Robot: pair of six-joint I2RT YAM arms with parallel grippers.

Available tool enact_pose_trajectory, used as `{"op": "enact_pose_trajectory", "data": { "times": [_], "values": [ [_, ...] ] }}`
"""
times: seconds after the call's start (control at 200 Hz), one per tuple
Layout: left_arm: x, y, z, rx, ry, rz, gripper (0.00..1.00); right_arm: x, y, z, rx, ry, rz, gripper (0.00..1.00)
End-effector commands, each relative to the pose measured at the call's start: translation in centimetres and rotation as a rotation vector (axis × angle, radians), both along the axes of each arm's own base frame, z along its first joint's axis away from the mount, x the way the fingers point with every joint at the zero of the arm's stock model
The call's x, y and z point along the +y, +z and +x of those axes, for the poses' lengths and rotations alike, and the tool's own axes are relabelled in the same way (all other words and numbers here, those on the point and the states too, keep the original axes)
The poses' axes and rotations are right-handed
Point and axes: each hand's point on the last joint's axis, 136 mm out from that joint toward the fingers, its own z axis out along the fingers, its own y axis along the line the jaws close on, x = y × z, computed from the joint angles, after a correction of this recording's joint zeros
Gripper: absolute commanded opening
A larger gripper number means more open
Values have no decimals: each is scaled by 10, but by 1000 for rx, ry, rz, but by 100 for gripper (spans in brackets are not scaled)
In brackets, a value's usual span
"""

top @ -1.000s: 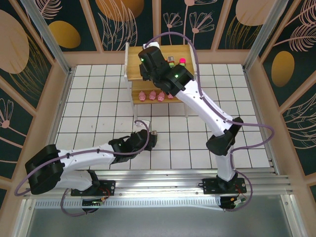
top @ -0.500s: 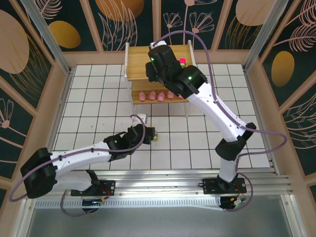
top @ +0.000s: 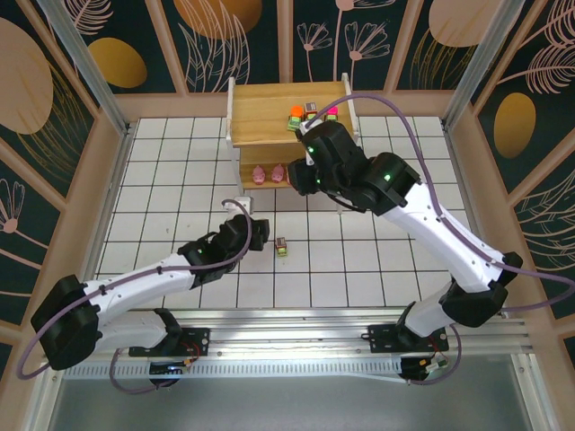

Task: Place and organize the plastic toys onto the shelf

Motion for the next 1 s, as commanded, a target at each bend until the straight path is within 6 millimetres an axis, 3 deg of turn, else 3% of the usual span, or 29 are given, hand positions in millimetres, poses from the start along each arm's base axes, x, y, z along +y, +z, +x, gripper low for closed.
{"op": "enact_pose_trajectory", "data": {
  "times": [0.0,0.165,0.325,0.691,0.996],
  "values": [
    [-6,16,13,-41,-9,-11,52,1,-7,-20,83,59,35,15],
    [-4,38,26,-77,3,-73,52,3,-15,-32,129,109,52,15],
    [-8,44,32,-72,-21,-126,52,1,-46,-38,195,140,49,15],
    [-7,21,27,-35,-30,-120,52,-40,-188,-48,455,73,-167,15],
    [1,14,21,-38,-29,-115,52,-42,-274,-75,695,147,-262,15]
  ]
}}
